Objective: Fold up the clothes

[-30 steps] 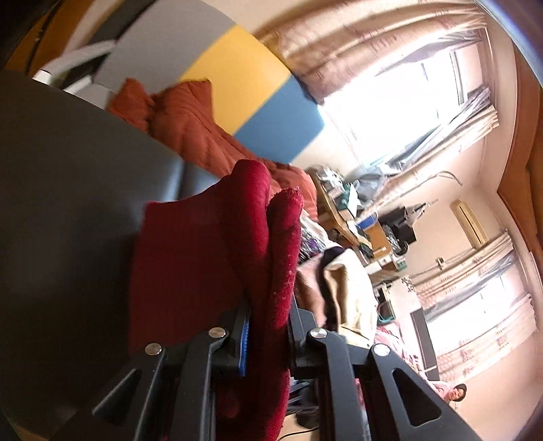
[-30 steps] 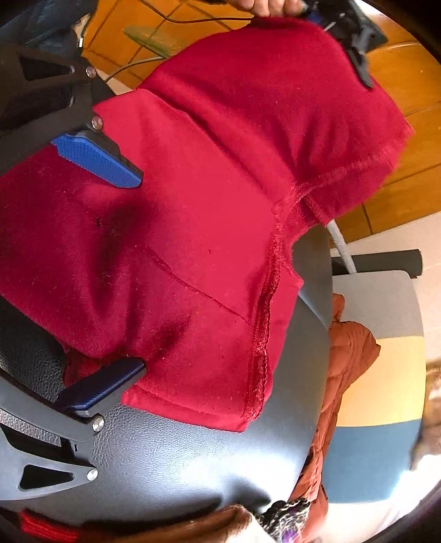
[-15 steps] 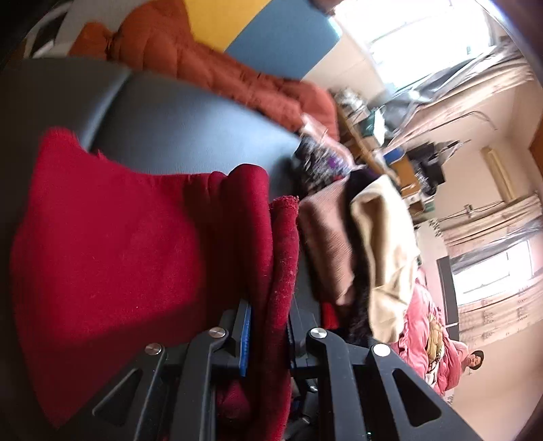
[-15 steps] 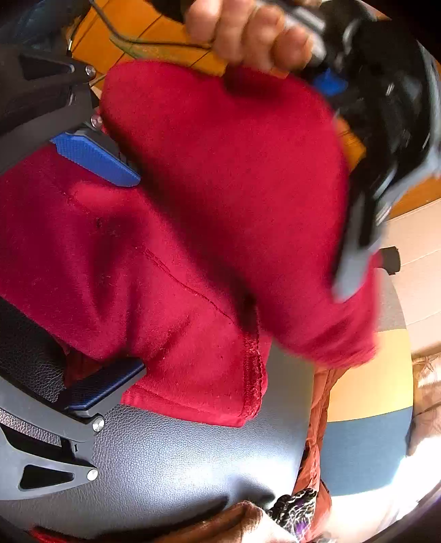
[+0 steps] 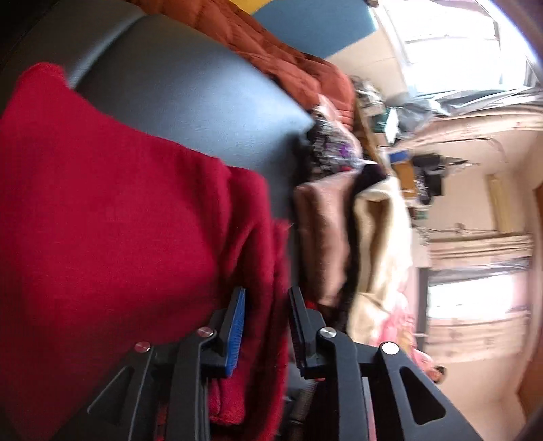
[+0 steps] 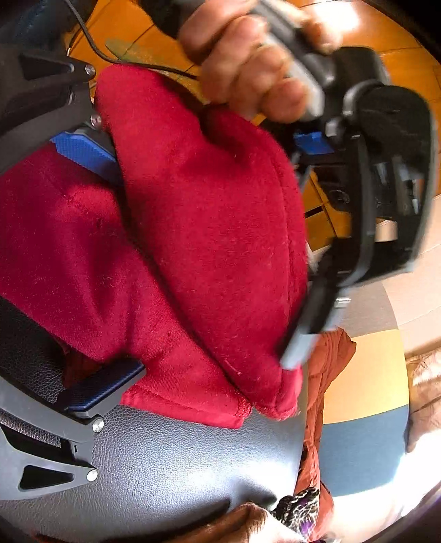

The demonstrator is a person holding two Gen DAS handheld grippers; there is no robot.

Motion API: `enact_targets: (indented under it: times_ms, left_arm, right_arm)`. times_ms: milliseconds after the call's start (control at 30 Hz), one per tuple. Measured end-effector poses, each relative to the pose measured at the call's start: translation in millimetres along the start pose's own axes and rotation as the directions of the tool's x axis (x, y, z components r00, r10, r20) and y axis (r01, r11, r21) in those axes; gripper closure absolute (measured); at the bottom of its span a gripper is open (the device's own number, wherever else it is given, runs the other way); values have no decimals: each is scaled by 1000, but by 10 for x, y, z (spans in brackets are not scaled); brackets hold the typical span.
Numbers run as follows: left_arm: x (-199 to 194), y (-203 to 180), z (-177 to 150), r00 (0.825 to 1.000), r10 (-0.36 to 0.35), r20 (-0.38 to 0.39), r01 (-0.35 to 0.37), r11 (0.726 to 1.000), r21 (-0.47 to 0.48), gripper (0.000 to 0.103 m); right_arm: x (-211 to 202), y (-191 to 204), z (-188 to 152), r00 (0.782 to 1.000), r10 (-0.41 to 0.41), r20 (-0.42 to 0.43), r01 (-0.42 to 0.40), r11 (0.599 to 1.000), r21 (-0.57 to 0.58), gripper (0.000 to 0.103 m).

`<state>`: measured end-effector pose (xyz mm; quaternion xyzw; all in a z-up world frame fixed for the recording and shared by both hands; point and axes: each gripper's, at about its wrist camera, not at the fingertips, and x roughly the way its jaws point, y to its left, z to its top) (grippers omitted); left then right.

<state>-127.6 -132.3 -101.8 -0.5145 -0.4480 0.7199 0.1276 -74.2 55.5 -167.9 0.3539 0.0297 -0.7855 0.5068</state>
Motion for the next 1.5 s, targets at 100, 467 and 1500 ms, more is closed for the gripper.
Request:
enact_targets:
  times_ms: [100, 467, 1500]
  left_arm:
    - [-204, -147, -16, 995, -97, 7, 97, 995, 24, 75]
    - [-1502, 586, -283, 936, -15, 353, 0, 999, 45, 74]
    - [-670, 455, -912, 936, 80, 343, -215, 902, 375, 75]
  right_arm:
    - [-3, -1, -11, 1000, 2, 6, -2, 1000, -1, 0]
    - [-18, 32, -81, 1000, -9, 26, 9, 1000, -4, 0]
    - [-441, 588, 99, 883, 389, -262, -415, 908, -54, 0]
